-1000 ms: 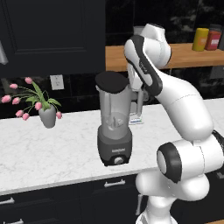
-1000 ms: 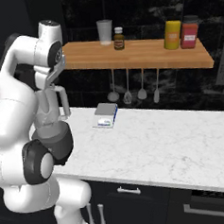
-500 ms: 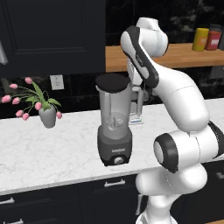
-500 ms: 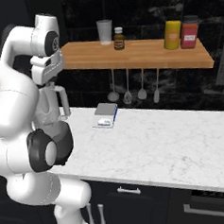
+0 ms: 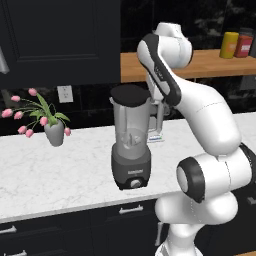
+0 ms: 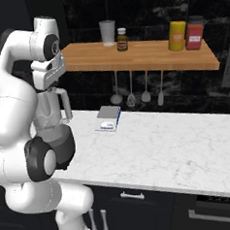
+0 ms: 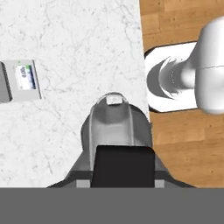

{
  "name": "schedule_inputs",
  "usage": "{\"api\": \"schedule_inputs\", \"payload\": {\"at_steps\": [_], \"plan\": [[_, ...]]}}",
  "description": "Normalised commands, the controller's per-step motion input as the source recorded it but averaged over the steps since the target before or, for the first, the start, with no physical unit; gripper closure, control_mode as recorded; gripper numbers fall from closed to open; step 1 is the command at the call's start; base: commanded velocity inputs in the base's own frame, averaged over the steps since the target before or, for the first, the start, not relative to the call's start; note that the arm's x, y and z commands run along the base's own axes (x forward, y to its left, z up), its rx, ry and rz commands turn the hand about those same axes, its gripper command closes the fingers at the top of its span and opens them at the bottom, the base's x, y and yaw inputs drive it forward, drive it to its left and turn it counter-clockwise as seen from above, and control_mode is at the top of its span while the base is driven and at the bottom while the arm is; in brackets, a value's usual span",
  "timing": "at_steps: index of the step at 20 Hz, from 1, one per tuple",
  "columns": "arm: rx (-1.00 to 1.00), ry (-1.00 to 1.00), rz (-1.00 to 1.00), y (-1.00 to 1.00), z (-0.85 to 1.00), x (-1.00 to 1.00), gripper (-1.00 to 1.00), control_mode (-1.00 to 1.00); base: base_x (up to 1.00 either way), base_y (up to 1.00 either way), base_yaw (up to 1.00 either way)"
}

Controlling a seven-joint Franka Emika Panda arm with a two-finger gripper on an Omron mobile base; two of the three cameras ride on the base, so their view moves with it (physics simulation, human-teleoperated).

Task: Close the lid blender by securely placing the lid on top.

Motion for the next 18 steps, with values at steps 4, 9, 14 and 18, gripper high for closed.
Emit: {"api": "schedule_inputs", "payload": {"at_steps": [4,9,14,18], "plan": [[0.00,-0.09,0.16,0.00,-0.05,0.67,1.00,-1.00,0.00,0.00,0.00],[0.00,-0.04,0.16,0.00,-0.13,0.12,1.00,-1.00,0.00,0.00,0.00],[-0.01,0.00,0.08,0.00,-0.18,-0.02,1.00,-1.00,0.00,0.00,0.00],[0.00,0.00,0.03,0.00,0.00,-0.15,1.00,-1.00,0.00,0.00,0.00]]}}
